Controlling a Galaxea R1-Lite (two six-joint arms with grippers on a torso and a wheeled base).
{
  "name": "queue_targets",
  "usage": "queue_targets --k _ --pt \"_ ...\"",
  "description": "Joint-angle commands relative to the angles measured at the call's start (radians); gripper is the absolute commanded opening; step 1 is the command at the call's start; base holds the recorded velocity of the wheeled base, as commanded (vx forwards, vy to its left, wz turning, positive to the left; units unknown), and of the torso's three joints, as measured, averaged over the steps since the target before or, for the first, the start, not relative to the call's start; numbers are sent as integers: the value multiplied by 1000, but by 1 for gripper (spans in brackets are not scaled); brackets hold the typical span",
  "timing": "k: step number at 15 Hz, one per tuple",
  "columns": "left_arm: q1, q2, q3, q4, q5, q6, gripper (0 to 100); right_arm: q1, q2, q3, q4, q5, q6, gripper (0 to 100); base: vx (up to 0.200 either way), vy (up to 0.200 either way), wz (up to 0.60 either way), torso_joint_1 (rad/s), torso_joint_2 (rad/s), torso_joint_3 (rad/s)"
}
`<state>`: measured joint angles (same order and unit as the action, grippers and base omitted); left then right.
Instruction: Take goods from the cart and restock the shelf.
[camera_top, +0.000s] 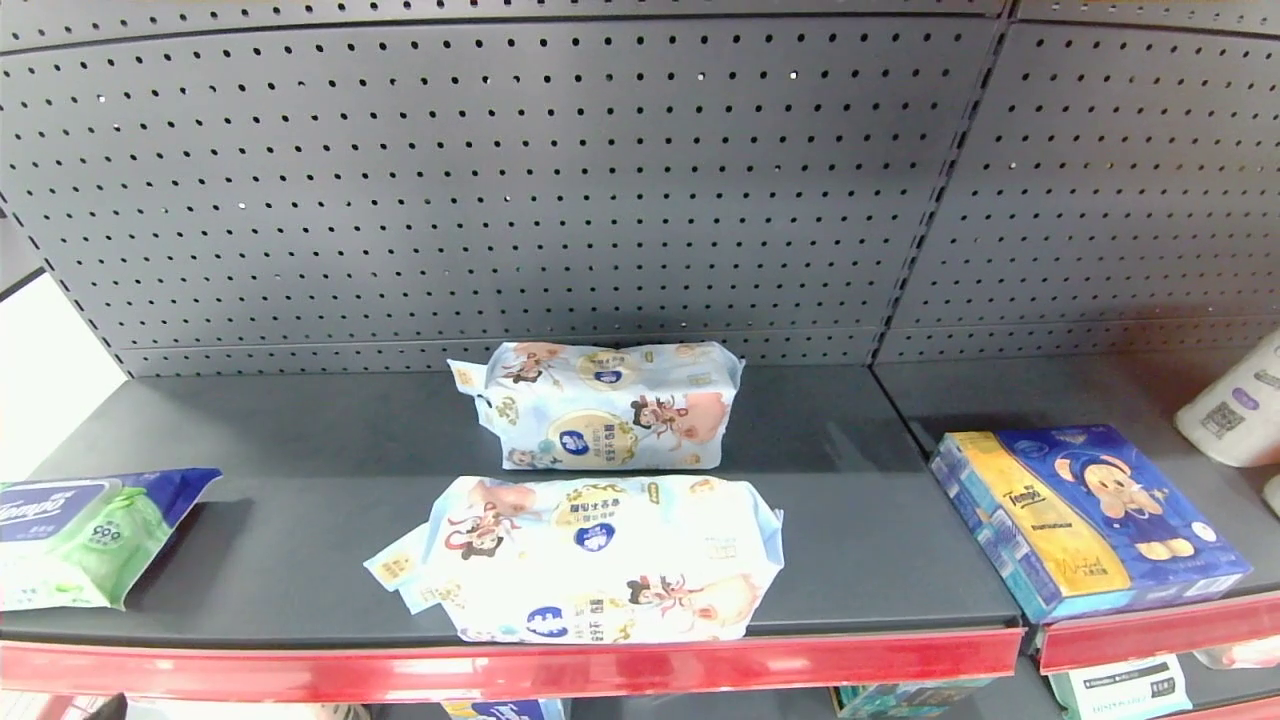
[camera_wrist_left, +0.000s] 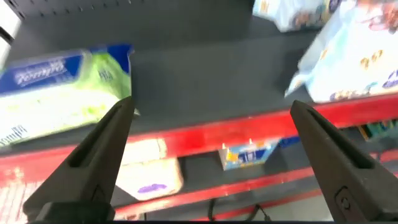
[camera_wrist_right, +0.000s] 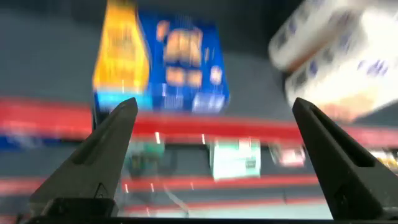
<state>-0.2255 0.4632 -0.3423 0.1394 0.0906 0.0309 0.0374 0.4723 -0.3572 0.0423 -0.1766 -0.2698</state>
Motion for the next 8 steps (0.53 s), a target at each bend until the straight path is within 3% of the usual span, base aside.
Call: queue_targets --k 1,3,8 --pt "0 -6 13 -1 0 -11 100 13 150 17 -136 19 21 100 0 0 0 0 0 0" --pt "0 -3 5 6 11 -51 100 13 164 14 -134 20 26 100 0 0 0 0 0 0" --pt "45 -61 -6 98 32 -54 100 -13 104 43 -131 11 124 100 0 0 0 0 0 0"
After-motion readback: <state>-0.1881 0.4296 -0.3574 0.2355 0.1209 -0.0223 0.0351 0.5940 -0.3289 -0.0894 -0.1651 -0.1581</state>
